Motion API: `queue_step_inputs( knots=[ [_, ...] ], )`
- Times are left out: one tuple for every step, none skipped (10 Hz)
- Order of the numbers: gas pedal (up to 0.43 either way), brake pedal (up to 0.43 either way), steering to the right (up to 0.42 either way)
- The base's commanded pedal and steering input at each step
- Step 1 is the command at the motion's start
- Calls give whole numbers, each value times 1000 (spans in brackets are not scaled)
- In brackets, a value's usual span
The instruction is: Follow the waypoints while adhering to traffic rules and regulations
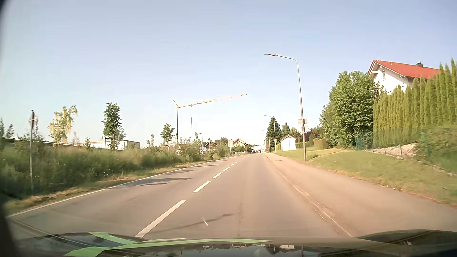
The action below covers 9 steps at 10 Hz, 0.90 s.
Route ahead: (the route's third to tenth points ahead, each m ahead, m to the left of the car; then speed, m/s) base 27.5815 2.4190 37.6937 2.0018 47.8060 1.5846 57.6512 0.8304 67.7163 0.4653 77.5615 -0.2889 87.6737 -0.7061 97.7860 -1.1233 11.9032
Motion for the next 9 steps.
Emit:
queue_step_inputs(
  knots=[
    [197,0,6],
    [197,0,6],
    [197,0,5],
    [189,0,3],
    [169,0,1],
    [157,0,1],
    [150,0,1],
    [150,0,1],
    [150,0,1]
  ],
)
